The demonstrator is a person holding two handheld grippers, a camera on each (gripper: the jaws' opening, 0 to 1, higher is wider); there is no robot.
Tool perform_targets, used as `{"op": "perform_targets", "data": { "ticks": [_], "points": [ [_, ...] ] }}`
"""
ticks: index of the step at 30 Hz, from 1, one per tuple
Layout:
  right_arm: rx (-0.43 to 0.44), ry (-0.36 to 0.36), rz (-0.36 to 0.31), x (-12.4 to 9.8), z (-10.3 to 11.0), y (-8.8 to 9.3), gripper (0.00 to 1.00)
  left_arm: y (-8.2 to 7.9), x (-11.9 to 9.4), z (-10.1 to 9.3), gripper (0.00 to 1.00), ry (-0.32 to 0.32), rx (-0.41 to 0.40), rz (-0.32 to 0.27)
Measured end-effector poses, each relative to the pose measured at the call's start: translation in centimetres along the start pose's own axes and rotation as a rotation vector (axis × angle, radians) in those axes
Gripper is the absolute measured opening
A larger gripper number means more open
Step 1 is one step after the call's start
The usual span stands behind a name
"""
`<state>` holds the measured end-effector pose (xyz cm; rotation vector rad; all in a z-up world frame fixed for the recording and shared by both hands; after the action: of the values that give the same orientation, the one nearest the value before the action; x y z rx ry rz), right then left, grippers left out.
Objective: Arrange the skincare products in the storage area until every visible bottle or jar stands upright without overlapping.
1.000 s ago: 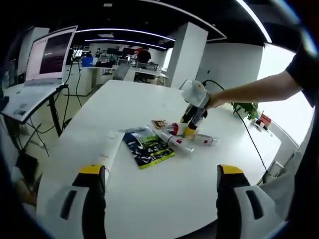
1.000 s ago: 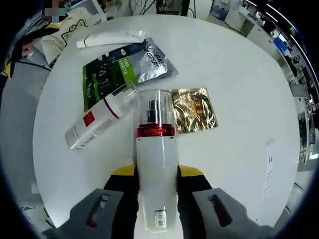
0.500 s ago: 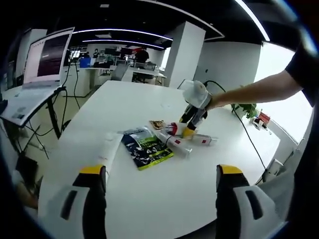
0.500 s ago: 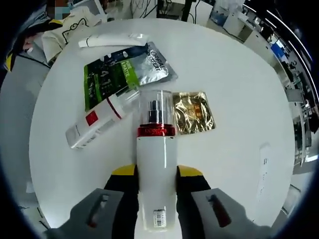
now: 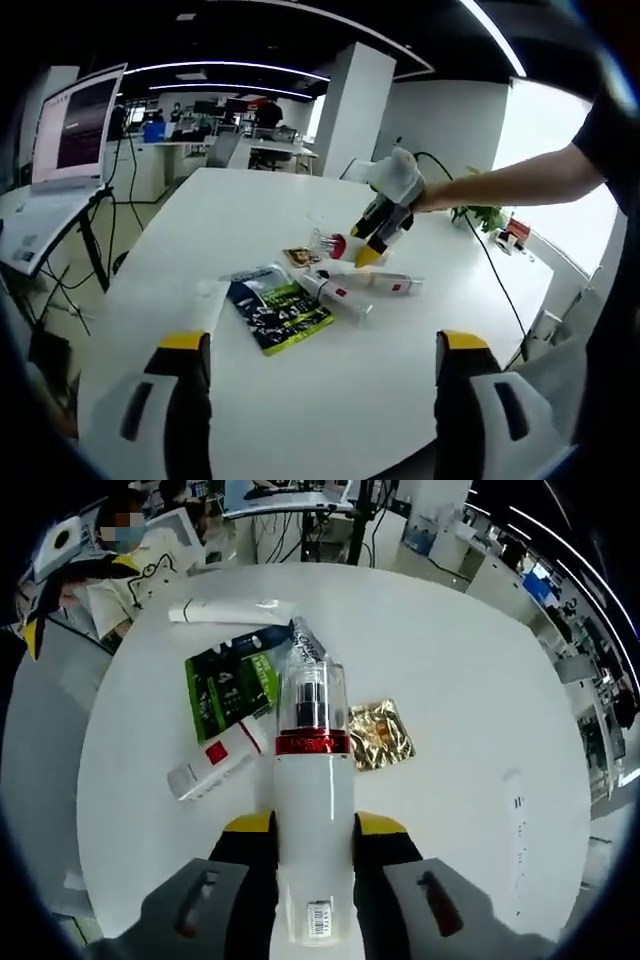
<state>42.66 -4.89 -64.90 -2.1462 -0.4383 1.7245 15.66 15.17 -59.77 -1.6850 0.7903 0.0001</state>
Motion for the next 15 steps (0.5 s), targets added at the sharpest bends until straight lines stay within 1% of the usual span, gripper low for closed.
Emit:
{"op": "perform_targets", "data": {
  "ticks": [3,4,5,6,7,8,10,11,13,14,15],
  "points": [
    [0.036,0.000,-0.040,-0.8,-0.5,0.0,0.27,-0.2,0.1,-0.1,0.88,0.006,0.013,0.005],
    [0.083,-0.008,-0.066,-1.0,-0.3,0.1,0.27,-0.3,0.1,-0.2,0.88,0.009,0.019,0.004],
    [0.091,-0.009,-0.073,-1.1,-0.3,0.1,0.27,-0.4,0.1,-0.2,0.89,0.011,0.022,0.003],
    [0.119,-0.017,-0.100,-1.6,-0.3,0.0,0.27,-0.6,0.1,-0.2,0.89,0.014,0.027,0.000],
    [0.138,-0.031,-0.122,-1.9,-0.2,0.0,0.27,-0.7,0.1,-0.3,0.90,0.016,0.030,-0.002],
    [0.186,-0.050,-0.156,-2.7,0.3,-0.2,0.27,-0.8,0.1,-0.3,0.90,0.020,0.036,-0.004],
    [0.237,-0.082,-0.203,-3.5,0.7,-0.3,0.27,-0.9,0.1,-0.4,0.91,0.029,0.049,-0.007],
    [0.277,-0.104,-0.239,-4.1,1.0,-0.4,0.27,-1.2,0.1,-0.8,0.93,0.034,0.061,-0.006],
    [0.322,-0.136,-0.286,-4.7,1.4,-0.5,0.27,-1.3,0.2,-1.0,0.93,0.055,0.078,-0.006],
    [0.352,-0.155,-0.315,-5.4,2.1,-0.8,0.27,-1.3,0.2,-1.2,0.93,0.065,0.082,-0.003],
    [0.378,-0.174,-0.341,-5.8,2.4,-0.7,0.27,-1.4,0.3,-1.3,0.93,0.074,0.086,0.000]
  ]
}}
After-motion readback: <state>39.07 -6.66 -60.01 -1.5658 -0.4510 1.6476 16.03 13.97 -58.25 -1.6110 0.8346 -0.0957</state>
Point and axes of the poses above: the point that each gripper's makers call its tool centre point, and the gripper's own axes: x roughly forward along the fingers, z roughly to its left, y roughly out of its underside, the point moved 8 cm from there along -x, roughly backward along the fingers, and after that the axes turned 8 degrees about y, right-handed, at the moved point
